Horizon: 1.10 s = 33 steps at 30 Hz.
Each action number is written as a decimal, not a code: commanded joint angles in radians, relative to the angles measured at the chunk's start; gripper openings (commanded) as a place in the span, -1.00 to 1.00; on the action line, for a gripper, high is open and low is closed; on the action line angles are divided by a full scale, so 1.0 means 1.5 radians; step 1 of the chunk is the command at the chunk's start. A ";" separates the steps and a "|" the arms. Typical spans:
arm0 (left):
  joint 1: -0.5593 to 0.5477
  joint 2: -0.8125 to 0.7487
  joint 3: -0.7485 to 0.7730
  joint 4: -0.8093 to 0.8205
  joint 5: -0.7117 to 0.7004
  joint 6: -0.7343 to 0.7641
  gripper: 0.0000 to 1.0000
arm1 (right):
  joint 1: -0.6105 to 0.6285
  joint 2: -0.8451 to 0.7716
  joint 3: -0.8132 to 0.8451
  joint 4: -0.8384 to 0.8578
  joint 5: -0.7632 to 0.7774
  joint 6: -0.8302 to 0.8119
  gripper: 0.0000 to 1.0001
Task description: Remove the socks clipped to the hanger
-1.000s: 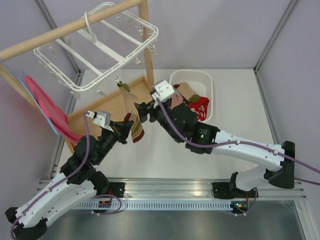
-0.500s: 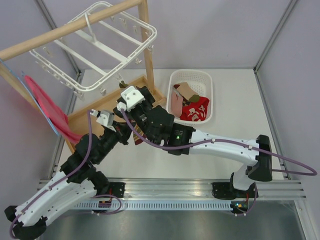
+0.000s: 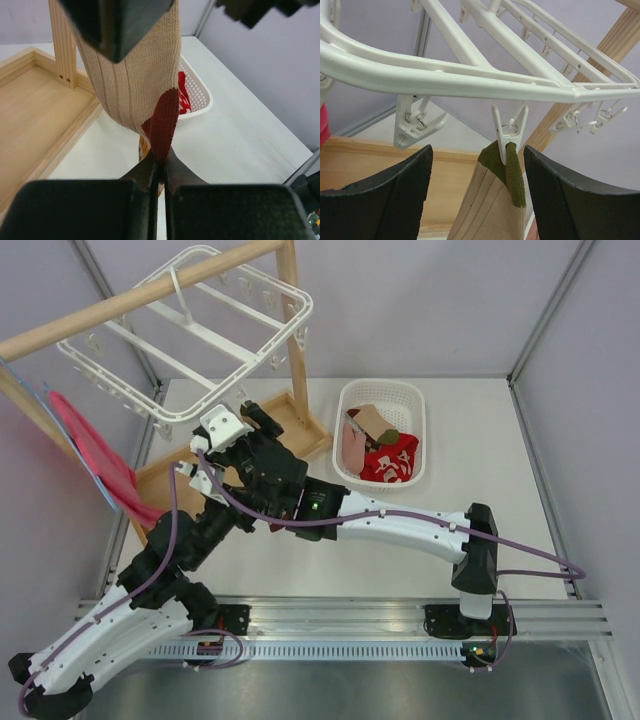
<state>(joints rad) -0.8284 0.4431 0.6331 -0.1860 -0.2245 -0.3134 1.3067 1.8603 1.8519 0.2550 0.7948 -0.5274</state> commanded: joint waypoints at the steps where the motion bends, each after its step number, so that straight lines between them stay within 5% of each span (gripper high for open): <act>1: -0.005 -0.012 0.026 0.001 0.007 -0.010 -0.95 | -0.004 0.011 0.045 0.004 0.027 -0.027 0.55; 15: -0.011 -0.018 0.027 -0.004 -0.004 -0.010 -0.95 | -0.034 0.022 0.104 -0.071 -0.040 0.016 0.46; 21: -0.012 -0.018 0.027 -0.005 -0.007 -0.010 -0.95 | -0.041 0.029 0.118 -0.104 -0.069 0.035 0.11; 27: -0.013 -0.017 0.028 -0.005 -0.007 -0.009 -0.95 | -0.055 0.039 0.143 -0.148 -0.108 0.071 -0.55; 33: -0.014 -0.016 0.028 -0.005 -0.008 -0.007 -0.95 | -0.059 0.049 0.153 -0.165 -0.118 0.075 -0.93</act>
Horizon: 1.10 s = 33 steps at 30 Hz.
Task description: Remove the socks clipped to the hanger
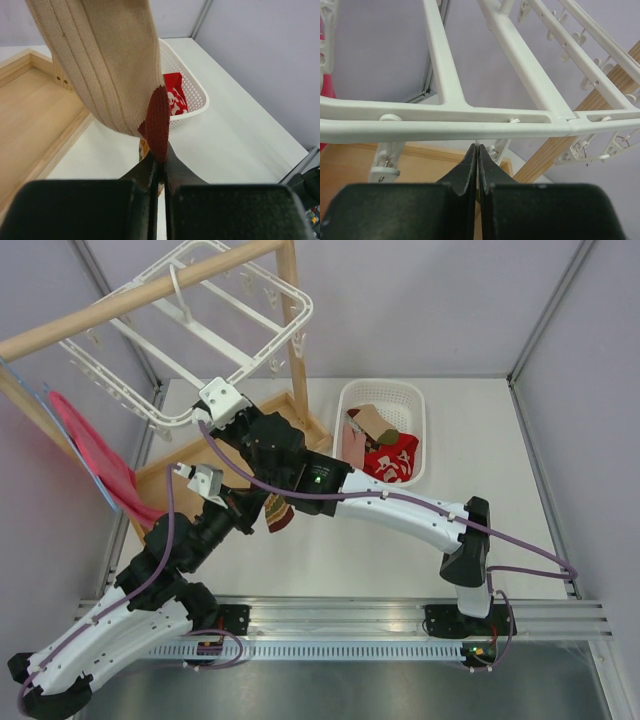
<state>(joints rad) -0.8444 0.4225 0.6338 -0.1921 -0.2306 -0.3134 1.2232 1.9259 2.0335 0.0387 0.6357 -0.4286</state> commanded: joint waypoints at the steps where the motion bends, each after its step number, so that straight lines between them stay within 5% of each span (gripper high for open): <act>1: -0.004 -0.003 0.027 -0.001 -0.005 -0.008 -0.95 | -0.002 0.006 0.032 -0.022 -0.012 0.009 -0.98; 11: -0.007 -0.002 0.024 -0.002 -0.009 -0.007 -0.95 | -0.007 -0.001 0.025 -0.017 -0.006 0.020 -0.93; 14: -0.007 -0.003 0.024 -0.001 -0.011 -0.007 -0.95 | -0.007 -0.022 -0.003 0.004 -0.003 0.026 -0.40; 15: -0.008 -0.002 0.024 -0.001 -0.012 -0.007 -0.95 | -0.007 -0.027 -0.022 0.009 -0.004 0.028 -0.02; 17: -0.008 -0.002 0.024 -0.001 -0.012 -0.007 -0.95 | -0.007 -0.038 -0.039 0.017 -0.004 0.029 0.41; 18: -0.007 -0.003 0.025 -0.001 -0.012 -0.007 -0.95 | -0.007 -0.040 -0.044 0.018 -0.002 0.028 0.48; 33: -0.013 -0.006 0.025 -0.005 -0.017 -0.006 -0.95 | -0.021 -0.017 0.001 0.022 -0.003 0.007 0.50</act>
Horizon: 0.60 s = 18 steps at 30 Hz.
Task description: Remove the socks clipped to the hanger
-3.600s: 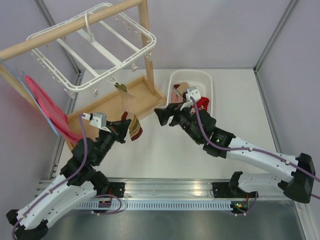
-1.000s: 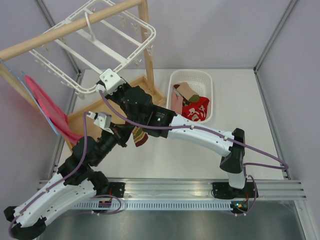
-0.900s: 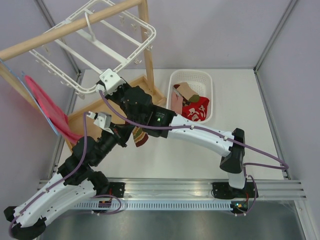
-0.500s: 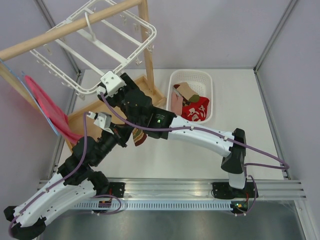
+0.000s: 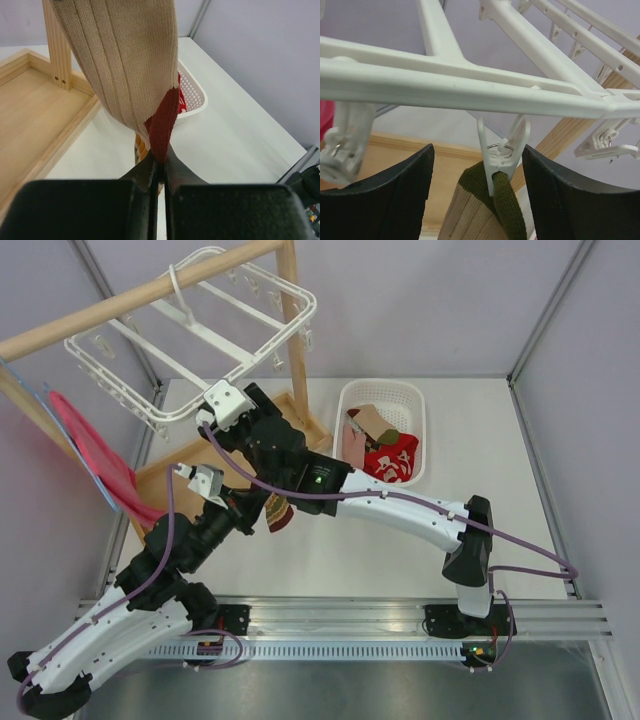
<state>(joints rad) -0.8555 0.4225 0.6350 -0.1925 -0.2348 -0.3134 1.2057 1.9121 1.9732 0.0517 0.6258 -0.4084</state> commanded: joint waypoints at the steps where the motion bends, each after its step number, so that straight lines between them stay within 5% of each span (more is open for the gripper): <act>1: -0.005 -0.007 0.026 -0.005 -0.014 -0.006 -0.95 | -0.014 -0.006 0.044 0.012 -0.003 -0.005 0.50; 9: -0.009 -0.002 0.023 -0.004 -0.014 -0.006 -0.95 | -0.030 -0.001 0.059 0.004 -0.052 0.019 0.28; 13: -0.010 0.000 0.023 -0.004 -0.013 -0.006 -0.95 | -0.031 0.005 0.067 0.002 -0.079 0.024 -0.21; 15: -0.011 0.000 0.024 -0.005 -0.014 -0.005 -0.95 | -0.030 0.006 0.067 0.002 -0.096 0.025 -0.75; 18: -0.011 0.002 0.023 -0.004 -0.015 -0.005 -0.95 | -0.030 0.013 0.073 0.002 -0.099 0.027 -0.98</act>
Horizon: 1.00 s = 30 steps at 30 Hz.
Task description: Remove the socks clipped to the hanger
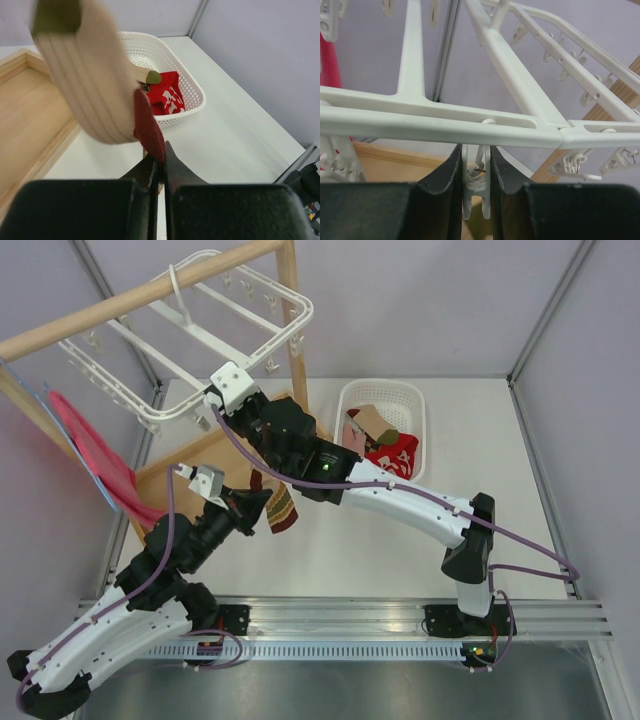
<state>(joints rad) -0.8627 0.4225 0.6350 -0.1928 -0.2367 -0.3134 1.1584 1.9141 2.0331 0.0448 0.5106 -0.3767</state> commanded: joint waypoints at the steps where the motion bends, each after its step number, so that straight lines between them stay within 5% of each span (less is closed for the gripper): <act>1: -0.006 0.001 0.022 -0.004 -0.014 -0.005 -0.95 | 0.000 0.014 0.033 0.007 -0.024 0.005 -0.98; 16: -0.010 0.004 0.018 -0.004 -0.021 -0.005 -0.95 | 0.000 0.001 0.000 0.017 -0.002 0.012 -0.94; 18: -0.011 0.004 0.019 -0.003 -0.025 -0.004 -0.95 | 0.000 -0.011 -0.015 0.026 0.005 0.019 -0.19; 19: -0.011 0.002 0.017 -0.004 -0.027 -0.005 -0.95 | -0.001 -0.016 -0.032 0.034 0.011 0.023 0.36; 21: -0.011 0.002 0.016 -0.003 -0.029 -0.005 -0.95 | -0.001 -0.035 -0.051 0.042 0.016 0.027 0.49; 23: -0.012 -0.001 0.015 -0.003 -0.034 -0.006 -0.95 | 0.000 -0.054 -0.094 0.058 0.022 0.030 0.87; 30: -0.013 -0.017 0.010 -0.004 -0.051 -0.009 -0.95 | -0.005 -0.192 -0.305 0.140 0.040 0.060 0.89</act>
<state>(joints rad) -0.8730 0.4137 0.6350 -0.1932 -0.2867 -0.3134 1.1572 1.7542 1.6459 0.1467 0.5400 -0.3290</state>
